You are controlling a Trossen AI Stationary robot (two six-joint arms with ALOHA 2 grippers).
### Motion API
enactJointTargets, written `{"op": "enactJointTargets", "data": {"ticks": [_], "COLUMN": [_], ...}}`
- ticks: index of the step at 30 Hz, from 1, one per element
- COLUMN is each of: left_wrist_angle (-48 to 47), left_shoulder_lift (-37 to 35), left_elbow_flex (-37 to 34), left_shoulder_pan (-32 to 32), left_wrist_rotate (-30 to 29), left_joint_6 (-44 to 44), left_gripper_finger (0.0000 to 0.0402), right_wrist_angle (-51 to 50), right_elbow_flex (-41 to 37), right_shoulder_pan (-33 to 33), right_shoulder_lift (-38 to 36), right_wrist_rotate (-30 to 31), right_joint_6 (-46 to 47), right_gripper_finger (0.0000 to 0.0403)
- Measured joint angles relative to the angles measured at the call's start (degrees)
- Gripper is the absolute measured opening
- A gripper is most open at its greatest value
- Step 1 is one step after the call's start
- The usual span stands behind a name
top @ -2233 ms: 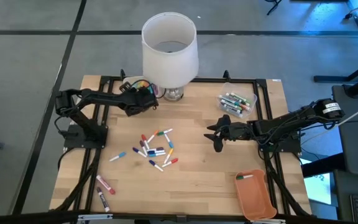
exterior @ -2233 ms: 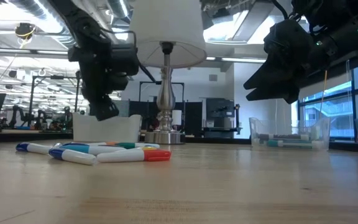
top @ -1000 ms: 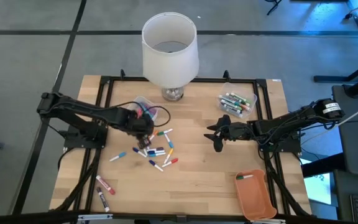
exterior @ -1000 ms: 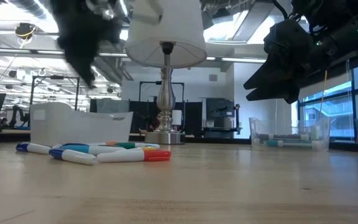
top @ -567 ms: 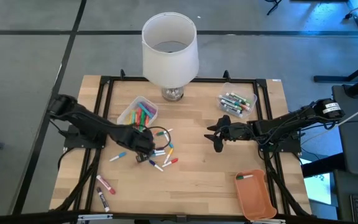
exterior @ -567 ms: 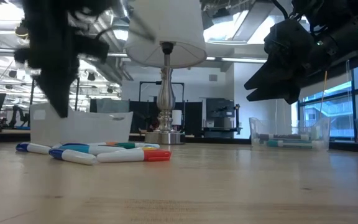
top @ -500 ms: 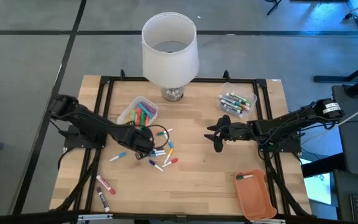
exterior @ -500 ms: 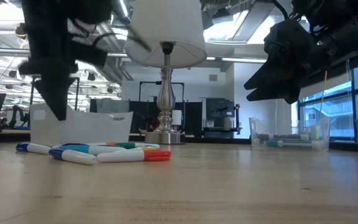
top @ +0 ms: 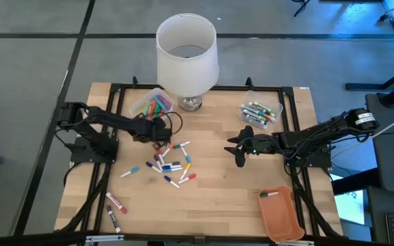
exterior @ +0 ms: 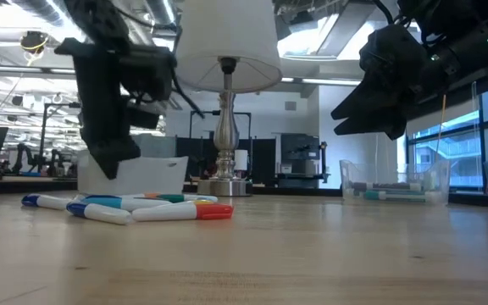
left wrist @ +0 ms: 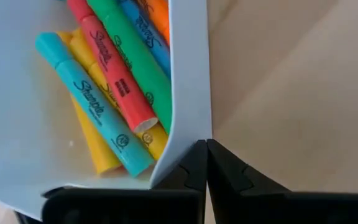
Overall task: Pick & Place Markers
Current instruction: Adjust the white bin, then put the thick pink dry erase marker into the transparent bin
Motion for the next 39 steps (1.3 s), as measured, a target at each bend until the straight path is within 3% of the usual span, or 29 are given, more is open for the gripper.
{"op": "enactJointTargets", "data": {"ticks": [4, 10, 12, 15, 20, 25, 29, 31, 34, 39], "left_wrist_angle": [-2.6, -7.8, -8.1, -9.7, -16.8, -19.3, -16.8, -12.6, -6.4, -2.2], "left_shoulder_lift": [0.0, -0.9, -1.6, -3.3, -7.1, -10.0, -10.2, -10.2, -10.1, -8.3], "left_elbow_flex": [-0.9, -0.9, -0.4, 1.4, 4.7, 5.0, 4.8, 4.8, 4.8, 4.8], "left_shoulder_pan": [4.2, 6.5, 6.0, 3.0, -8.1, -23.9, -38.4, -45.2, -53.5, -60.6], "left_wrist_rotate": [-0.8, -7.8, -7.6, -2.0, 13.3, 33.9, 43.2, 43.8, 39.5, 32.4], "left_joint_6": [1.6, -0.1, -0.1, -0.3, -4.7, -9.6, -11.9, -14.7, -19.4, -26.5], "left_gripper_finger": [0.0003, 0.0005, 0.0005, 0.0002, 0.0003, 0.0003, 0.0010, 0.0016, 0.0033, 0.0085], "right_wrist_angle": [-0.7, -1.7, -1.7, -1.7, -1.1, -1.3, -1.3, -1.2, -0.9, 0.1], "right_elbow_flex": [0.0, 0.0, 0.0, 0.0, 0.0, 0.0, 0.0, 0.0, 0.0, 0.0], "right_shoulder_pan": [0.0, 0.0, 0.0, 0.0, 0.0, 0.2, 0.9, 0.9, 0.9, 0.9], "right_shoulder_lift": [0.0, 0.0, 0.0, 0.0, 0.0, 0.0, 0.0, 0.0, 0.0, 0.0], "right_wrist_rotate": [0.0, 0.0, 0.0, 0.0, 0.0, 0.0, 0.0, 0.0, 0.0, 1.9], "right_joint_6": [-0.2, 0.5, 0.9, 1.1, 1.1, 1.6, 2.6, 2.6, 2.8, 2.4], "right_gripper_finger": [0.0217, 0.0217, 0.0217, 0.0217, 0.0217, 0.0217, 0.0217, 0.0217, 0.0217, 0.0217]}}
